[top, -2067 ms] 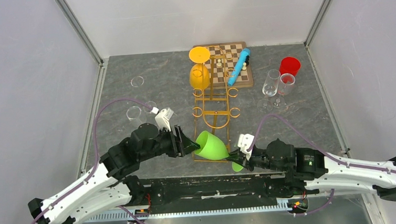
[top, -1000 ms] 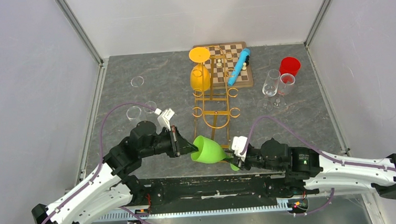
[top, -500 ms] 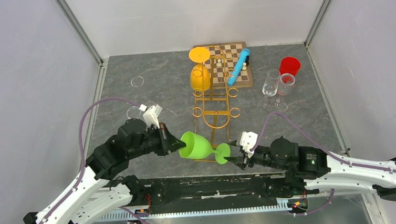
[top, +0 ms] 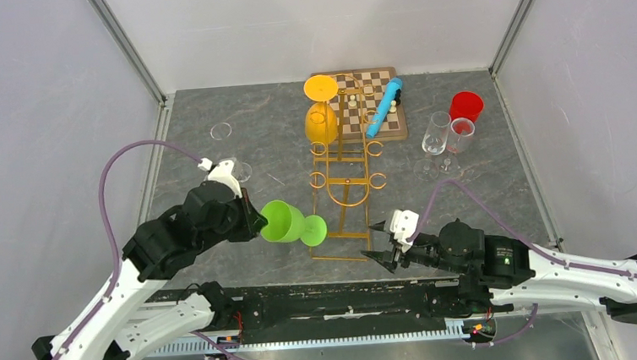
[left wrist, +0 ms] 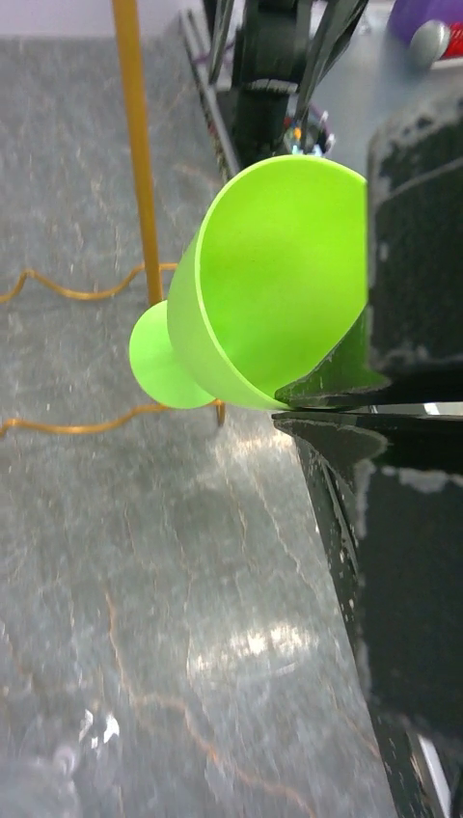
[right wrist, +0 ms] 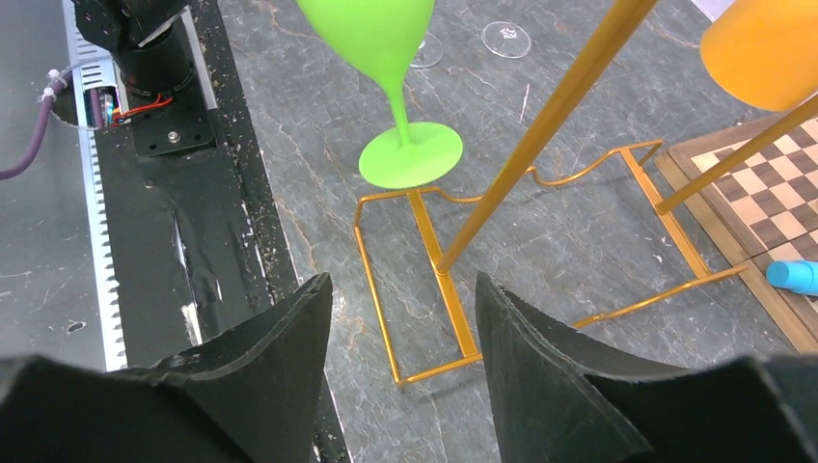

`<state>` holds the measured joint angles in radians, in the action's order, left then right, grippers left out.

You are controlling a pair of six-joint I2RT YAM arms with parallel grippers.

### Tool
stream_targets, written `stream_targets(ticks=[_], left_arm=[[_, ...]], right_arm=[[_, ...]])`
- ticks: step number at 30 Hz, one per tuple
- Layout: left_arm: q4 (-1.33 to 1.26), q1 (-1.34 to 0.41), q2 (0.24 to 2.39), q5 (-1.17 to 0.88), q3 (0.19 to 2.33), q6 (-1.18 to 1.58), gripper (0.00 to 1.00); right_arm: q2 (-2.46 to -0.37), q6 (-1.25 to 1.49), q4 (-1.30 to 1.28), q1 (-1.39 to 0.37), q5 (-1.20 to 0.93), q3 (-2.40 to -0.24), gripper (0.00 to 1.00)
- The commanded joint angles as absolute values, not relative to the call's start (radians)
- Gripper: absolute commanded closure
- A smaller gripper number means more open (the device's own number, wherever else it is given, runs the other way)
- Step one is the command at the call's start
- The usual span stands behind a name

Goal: Take the wine glass off the wine glass rack
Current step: Place the wine glass at the center of the board.

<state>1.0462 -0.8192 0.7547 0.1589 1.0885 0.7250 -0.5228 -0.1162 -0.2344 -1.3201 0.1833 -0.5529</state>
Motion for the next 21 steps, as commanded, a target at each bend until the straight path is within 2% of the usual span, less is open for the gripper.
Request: stream_targets(ticks=[1,10,21], left_arm=[[1.101,-0.816,0.817,0.336,1.166,0.649,0.98],[1.082,-0.802,0.999,0.429,1.267,0.589,0.98],[0.969,-0.539,1.170,0.311,1.344,0.459,0.98]], right_arm=[[-0.494,-0.119,-0.181,-1.322,0.207,-0.544,0.41],[-0.454,-0.089,-0.139,-1.322,0.202,-0.478,0.40],[-0.411,-0.061,-0.081,-1.322,0.154,-0.405,0.39]])
